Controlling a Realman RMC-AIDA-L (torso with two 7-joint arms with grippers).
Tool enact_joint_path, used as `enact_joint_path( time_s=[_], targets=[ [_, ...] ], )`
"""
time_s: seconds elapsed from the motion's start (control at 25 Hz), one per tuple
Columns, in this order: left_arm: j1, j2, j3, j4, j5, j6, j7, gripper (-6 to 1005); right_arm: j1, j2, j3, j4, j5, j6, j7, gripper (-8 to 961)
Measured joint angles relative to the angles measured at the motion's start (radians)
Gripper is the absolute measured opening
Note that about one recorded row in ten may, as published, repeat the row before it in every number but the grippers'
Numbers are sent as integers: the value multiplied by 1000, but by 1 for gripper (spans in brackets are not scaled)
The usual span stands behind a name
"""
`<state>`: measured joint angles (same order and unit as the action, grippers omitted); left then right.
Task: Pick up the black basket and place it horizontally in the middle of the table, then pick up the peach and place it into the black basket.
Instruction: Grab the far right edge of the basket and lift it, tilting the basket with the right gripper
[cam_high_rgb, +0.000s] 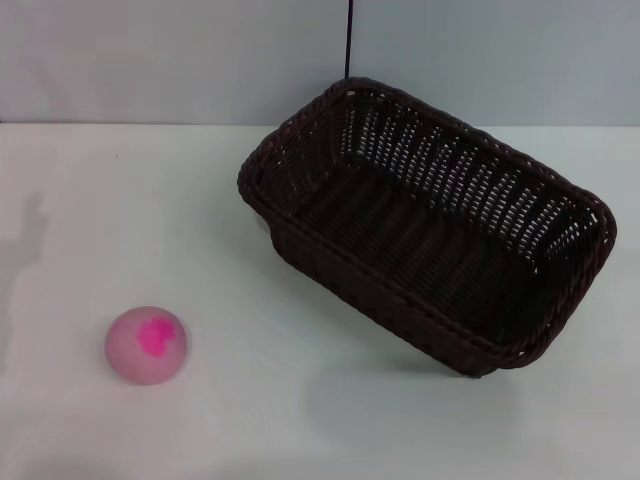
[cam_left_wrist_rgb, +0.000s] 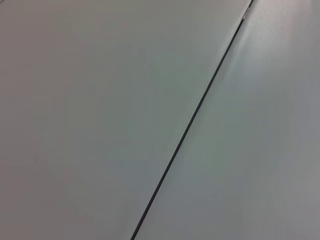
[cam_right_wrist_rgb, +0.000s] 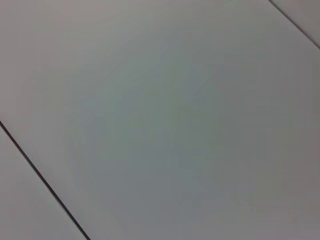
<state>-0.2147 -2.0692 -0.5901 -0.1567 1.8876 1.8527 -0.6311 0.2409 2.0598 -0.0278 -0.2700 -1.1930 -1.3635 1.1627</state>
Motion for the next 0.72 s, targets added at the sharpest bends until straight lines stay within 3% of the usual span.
enact_joint_path(
  time_s=[0.32, 0.48, 0.56, 0.6, 0.72],
  targets=[
    [-1, 0, 0, 0, -1, -3, -1, 715, 10, -9, -17, -5, -24, 1, 6, 495],
    [-2, 0, 1, 0, -1, -4, -5, 740, 22, -35, -52, -32, -98, -8, 84, 495],
    [-2, 0, 1, 0, -1, -5, -11, 738, 35, -59, -139, -150, -202, -14, 247, 495],
    [-2, 0, 1, 0, -1, -6, -13, 737, 35, -59, -139, -150, -202, -14, 247, 495],
    [-3, 1, 1, 0, -1, -8, -15, 736, 56, -84, -259, -353, -368, -41, 476, 494]
  ],
)
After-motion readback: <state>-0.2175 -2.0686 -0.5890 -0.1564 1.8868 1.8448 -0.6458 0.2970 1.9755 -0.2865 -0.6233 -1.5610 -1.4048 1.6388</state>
